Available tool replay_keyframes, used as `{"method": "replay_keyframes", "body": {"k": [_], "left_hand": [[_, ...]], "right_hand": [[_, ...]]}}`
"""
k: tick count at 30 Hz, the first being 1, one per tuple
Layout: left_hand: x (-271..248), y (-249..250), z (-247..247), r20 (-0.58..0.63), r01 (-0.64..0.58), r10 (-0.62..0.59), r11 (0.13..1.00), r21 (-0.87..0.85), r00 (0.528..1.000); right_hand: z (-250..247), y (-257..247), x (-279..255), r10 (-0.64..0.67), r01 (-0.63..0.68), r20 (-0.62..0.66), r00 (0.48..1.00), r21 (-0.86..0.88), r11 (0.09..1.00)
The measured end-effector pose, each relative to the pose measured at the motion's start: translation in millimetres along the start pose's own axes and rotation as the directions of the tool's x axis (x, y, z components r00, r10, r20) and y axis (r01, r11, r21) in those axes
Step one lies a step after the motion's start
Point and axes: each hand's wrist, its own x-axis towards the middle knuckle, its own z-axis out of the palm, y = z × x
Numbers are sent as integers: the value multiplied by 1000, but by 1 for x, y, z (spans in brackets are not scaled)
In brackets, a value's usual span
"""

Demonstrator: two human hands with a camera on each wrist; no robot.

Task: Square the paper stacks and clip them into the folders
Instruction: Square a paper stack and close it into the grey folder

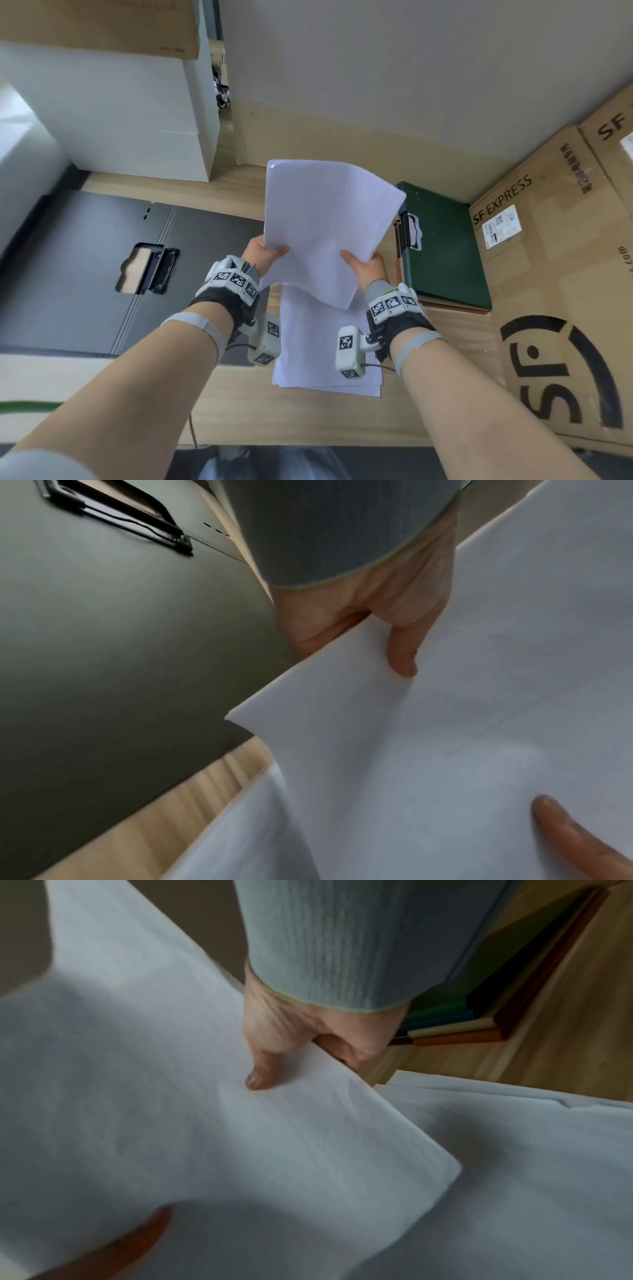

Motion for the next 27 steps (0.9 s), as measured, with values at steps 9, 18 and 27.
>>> {"method": "replay_keyframes", "body": {"k": [9,18,27], "left_hand": [[5,-9,-58,-12,119,-118,980,161,993],[16,-64,-144,-171,310,-260,839,447,950],[38,-75,-182,-222,361,-310,524,771,925]], "right_hand": [[51,-10,-1,-5,21,75,997,-211,977],[110,12,-27,144,-89,164,976,-303,949],[142,30,-39,209,-154,165,964,-295,943]]}}
